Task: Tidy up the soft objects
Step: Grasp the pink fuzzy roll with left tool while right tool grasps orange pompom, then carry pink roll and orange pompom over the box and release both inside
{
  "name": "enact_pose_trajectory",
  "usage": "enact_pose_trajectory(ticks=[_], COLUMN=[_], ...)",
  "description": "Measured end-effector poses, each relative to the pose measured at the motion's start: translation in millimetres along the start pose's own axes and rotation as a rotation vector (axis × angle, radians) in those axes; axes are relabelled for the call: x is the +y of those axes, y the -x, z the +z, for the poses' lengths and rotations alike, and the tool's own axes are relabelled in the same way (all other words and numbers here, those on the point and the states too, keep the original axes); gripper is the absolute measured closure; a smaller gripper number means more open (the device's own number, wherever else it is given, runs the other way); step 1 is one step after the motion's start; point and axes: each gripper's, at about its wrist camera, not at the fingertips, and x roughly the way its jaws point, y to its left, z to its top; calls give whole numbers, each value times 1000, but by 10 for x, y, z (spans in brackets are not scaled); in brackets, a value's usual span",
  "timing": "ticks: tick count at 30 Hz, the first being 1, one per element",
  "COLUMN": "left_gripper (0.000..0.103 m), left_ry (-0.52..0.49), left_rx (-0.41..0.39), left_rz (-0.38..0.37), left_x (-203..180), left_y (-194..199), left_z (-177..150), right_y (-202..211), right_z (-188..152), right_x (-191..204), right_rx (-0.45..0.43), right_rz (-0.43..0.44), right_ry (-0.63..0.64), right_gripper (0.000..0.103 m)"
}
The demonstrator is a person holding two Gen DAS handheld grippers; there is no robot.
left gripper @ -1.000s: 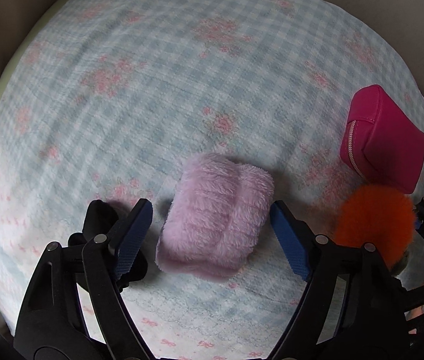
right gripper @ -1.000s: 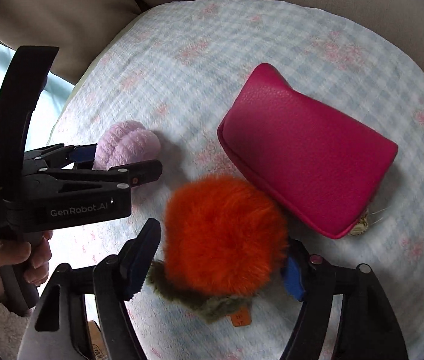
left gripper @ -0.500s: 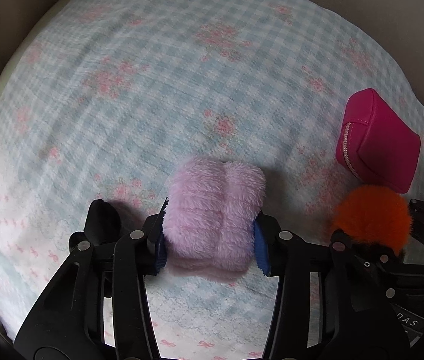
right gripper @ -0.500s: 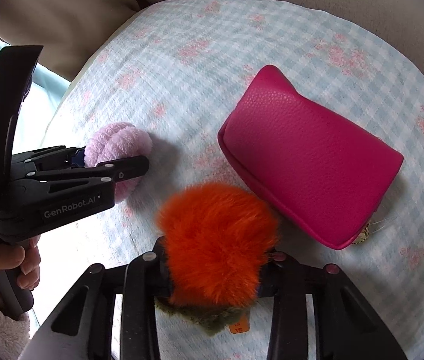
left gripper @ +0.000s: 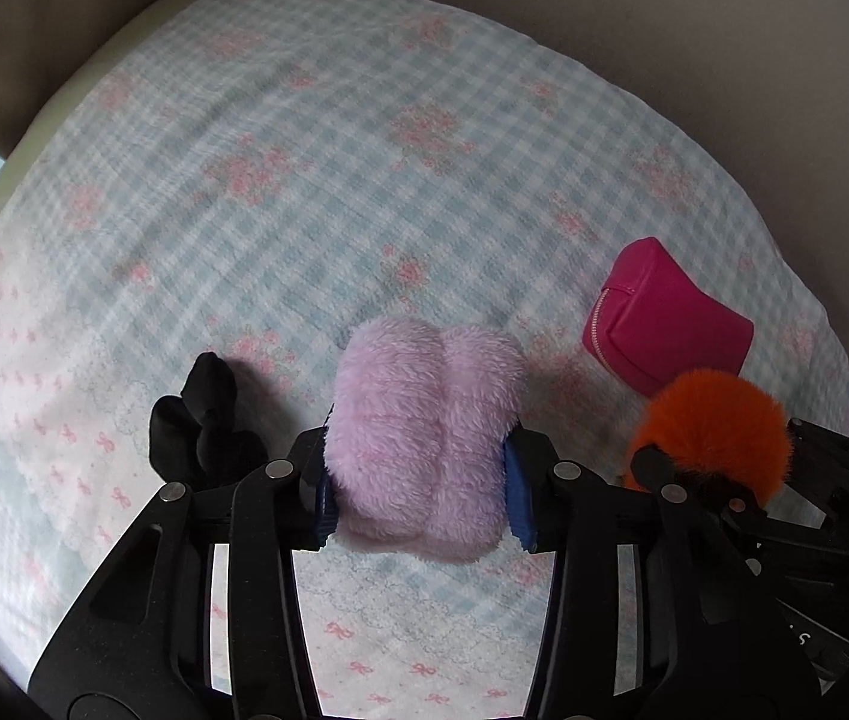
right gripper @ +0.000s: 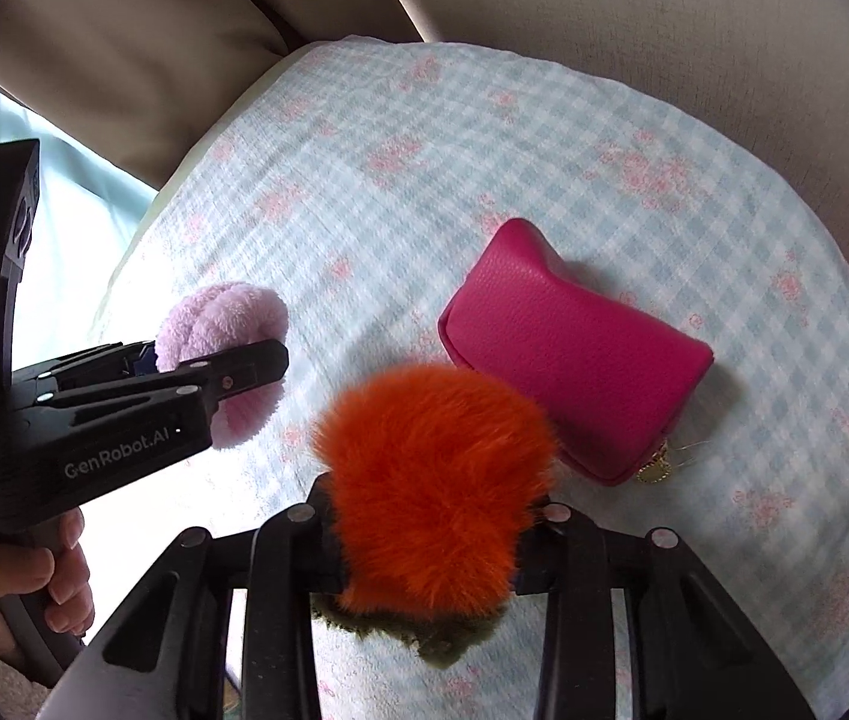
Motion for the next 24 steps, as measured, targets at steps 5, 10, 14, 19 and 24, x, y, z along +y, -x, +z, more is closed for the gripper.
enact_pose_trajectory(ticks=[5,10,14,19,24], left_gripper=[64,64,63,63,63], left_ry=[25,88,170,286,416], left_rx=[-49,-110,-159,-246,-316], left_rz=[26,44,67,127,214], left_x=[-105,-196,-179,-119,-24], left_y=[445,951,1383,2086,2755], left_z=[-51,-171,-383,-808,-1426], right_y=[412,895,1325,1783,2119], right_z=[63,110,109,31,-178], right_x=[84,288,522,939,1396], right_rx=[-34,-77,-110,-138,-141], right_rz=[8,19,49,96,167], right_ry=[46,118,188,309,418], right_gripper=[71,71,71,71,71])
